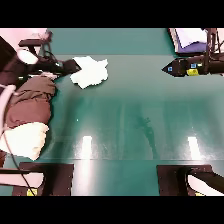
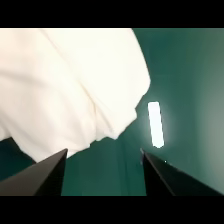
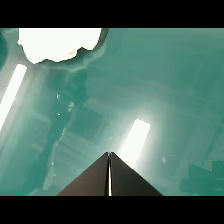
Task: Fold the shirts.
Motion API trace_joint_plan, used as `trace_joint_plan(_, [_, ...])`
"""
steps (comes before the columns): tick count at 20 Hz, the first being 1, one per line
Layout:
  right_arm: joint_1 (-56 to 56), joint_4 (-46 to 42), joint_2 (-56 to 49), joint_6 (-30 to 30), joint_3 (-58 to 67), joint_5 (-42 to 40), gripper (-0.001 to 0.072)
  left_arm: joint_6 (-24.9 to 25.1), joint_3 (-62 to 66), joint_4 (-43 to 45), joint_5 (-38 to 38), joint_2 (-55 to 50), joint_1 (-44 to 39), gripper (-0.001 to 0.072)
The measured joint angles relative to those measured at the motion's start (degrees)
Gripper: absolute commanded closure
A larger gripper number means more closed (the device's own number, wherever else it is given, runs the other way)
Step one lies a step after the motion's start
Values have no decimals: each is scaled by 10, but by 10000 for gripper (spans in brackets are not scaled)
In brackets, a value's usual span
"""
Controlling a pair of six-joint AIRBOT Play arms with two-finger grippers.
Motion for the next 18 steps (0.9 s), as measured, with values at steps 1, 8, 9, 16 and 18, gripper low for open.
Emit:
trace_joint_plan(1, [0,0,0,0,0,0,695,0,0,-3,21,-23,-9,149])
trace_joint_plan(8, [0,0,0,0,0,0,695,1,20,-7,115,-114,-45,680])
trace_joint_plan(9, [0,0,0,0,0,0,695,1,29,-6,113,-116,-47,680])
trace_joint_plan(16, [-19,0,35,0,28,-17,695,2,174,81,24,-24,-45,682])
trace_joint_plan(18, [-34,-1,45,0,63,-17,695,5,210,110,-2,40,-47,683])
